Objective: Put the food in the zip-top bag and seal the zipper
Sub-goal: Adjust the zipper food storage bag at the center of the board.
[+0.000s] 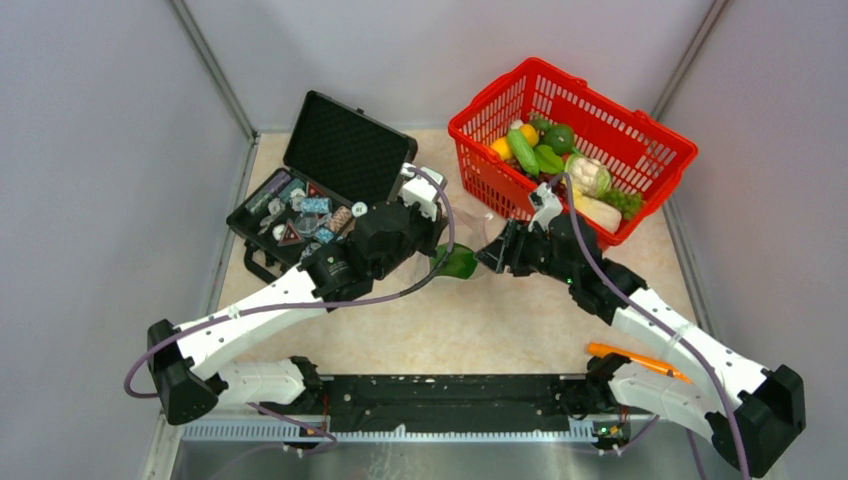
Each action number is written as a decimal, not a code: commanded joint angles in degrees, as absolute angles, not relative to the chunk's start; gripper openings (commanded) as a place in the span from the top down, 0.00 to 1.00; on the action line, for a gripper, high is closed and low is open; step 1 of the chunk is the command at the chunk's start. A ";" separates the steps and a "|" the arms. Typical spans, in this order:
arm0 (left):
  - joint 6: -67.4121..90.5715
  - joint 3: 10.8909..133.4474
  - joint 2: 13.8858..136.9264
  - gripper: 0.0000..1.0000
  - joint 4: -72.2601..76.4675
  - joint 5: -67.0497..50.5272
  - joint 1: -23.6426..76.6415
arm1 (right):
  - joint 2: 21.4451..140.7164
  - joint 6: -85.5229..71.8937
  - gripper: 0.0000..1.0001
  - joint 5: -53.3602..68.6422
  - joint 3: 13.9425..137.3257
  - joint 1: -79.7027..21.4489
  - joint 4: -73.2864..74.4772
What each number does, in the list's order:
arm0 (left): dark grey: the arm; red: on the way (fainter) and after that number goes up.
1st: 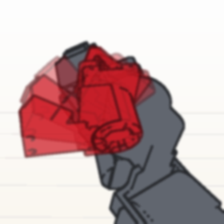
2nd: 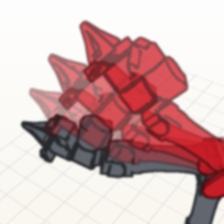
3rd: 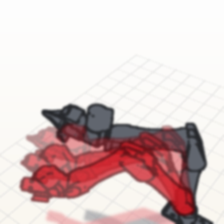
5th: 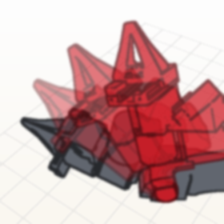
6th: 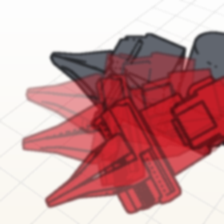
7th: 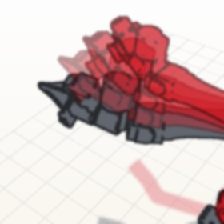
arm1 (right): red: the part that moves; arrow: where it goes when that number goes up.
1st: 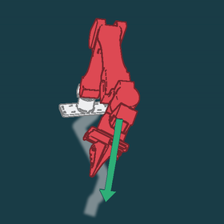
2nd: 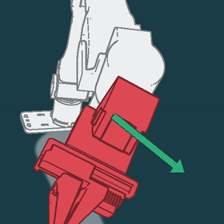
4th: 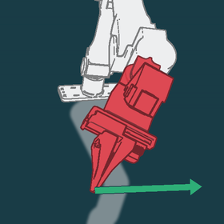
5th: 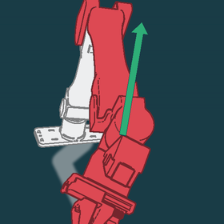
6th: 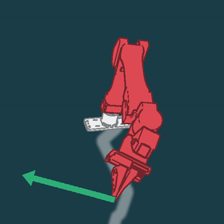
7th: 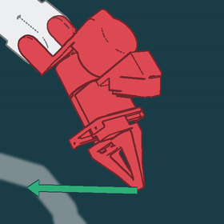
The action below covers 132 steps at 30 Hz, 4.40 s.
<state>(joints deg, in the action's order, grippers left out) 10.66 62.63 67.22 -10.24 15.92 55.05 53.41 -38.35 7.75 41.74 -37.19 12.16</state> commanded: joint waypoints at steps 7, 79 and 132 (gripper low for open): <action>7.97 71.24 67.26 1.00 -13.32 15.63 54.75 | 53.86 -30.48 0.93 0.90 54.63 -38.59 17.62; 13.79 90.72 82.22 1.00 -28.48 18.59 49.67 | 46.21 -31.11 0.25 -8.47 34.42 -53.39 -2.55; 6.88 131.42 98.65 1.00 -65.66 10.24 49.60 | 59.99 -42.81 1.00 17.11 51.30 -54.01 -7.98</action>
<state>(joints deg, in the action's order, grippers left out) 8.36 135.61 95.39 -58.04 11.97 49.54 56.75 -40.14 4.49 50.83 -55.86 -8.14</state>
